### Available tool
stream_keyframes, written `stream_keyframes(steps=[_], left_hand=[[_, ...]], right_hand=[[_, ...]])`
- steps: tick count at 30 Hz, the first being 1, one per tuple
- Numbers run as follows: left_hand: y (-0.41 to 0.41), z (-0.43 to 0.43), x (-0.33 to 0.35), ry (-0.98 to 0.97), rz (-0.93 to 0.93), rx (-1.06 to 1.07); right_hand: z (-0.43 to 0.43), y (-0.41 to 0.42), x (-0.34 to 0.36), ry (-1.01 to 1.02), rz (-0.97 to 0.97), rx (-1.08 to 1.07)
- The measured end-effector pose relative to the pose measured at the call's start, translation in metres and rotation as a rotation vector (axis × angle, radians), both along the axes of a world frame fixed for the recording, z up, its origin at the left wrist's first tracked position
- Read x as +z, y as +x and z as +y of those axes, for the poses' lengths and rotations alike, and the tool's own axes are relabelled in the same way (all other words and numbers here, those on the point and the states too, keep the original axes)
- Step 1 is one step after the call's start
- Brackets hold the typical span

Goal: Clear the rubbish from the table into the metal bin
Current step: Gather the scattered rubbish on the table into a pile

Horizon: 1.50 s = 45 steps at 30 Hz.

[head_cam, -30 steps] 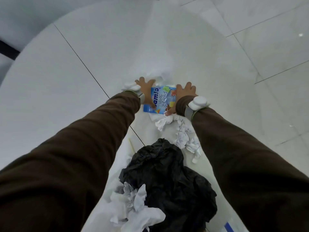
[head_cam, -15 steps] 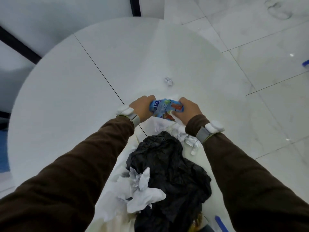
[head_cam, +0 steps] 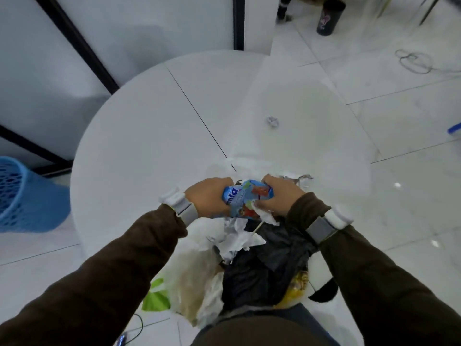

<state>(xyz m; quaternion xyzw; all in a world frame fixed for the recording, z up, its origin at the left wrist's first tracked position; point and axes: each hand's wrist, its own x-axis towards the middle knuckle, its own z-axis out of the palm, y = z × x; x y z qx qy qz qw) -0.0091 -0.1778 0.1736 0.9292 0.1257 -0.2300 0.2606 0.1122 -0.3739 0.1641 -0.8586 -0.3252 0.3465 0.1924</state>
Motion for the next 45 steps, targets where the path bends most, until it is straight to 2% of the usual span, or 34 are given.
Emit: stream_keyframes(steps=[5, 9, 11, 15, 18, 20, 22, 24, 27, 32, 35, 38, 41, 45], left_hand=[[-0.053, -0.02, -0.063, 0.081, 0.068, 0.01], [-0.071, -0.031, -0.092, 0.136, 0.16, -0.032], [-0.072, -0.032, -0.097, 0.159, 0.185, -0.014], [-0.054, -0.014, -0.091, 0.182, 0.08, -0.008], [-0.032, 0.011, -0.072, 0.129, 0.147, 0.002], [-0.018, 0.028, -0.068, 0.228, 0.219, 0.035], [-0.004, 0.041, -0.071, 0.394, 0.222, 0.111], [0.004, 0.051, -0.084, 0.471, 0.201, 0.168], [0.018, 0.069, -0.119, 0.42, 0.188, 0.236], [0.033, 0.077, -0.163, 0.208, 0.303, 0.405], [0.036, 0.077, -0.184, 0.24, 0.288, 0.396], [0.034, 0.078, -0.196, 0.225, 0.191, 0.415], [0.039, 0.084, -0.197, 0.215, 0.176, 0.428], [0.071, 0.091, -0.189, 0.215, 0.15, 0.422]], right_hand=[[-0.006, -0.044, -0.056, -0.192, 0.03, 0.093], [-0.015, -0.061, -0.083, -0.33, 0.023, 0.192], [-0.019, -0.065, -0.088, -0.338, 0.011, 0.21], [-0.019, -0.052, -0.081, -0.289, -0.055, 0.12], [-0.02, -0.026, -0.066, -0.233, -0.074, 0.013], [-0.022, -0.005, -0.06, -0.192, -0.115, -0.085], [-0.023, 0.02, -0.064, -0.16, -0.201, -0.211], [-0.026, 0.042, -0.076, -0.157, -0.256, -0.303], [-0.029, 0.078, -0.105, -0.26, -0.198, -0.369], [-0.015, 0.113, -0.143, -0.41, -0.062, -0.46], [-0.002, 0.118, -0.158, -0.46, -0.045, -0.39], [0.001, 0.118, -0.167, -0.438, -0.074, -0.34], [-0.001, 0.12, -0.174, -0.368, -0.035, -0.346], [-0.022, 0.139, -0.221, -0.325, 0.041, -0.331]])
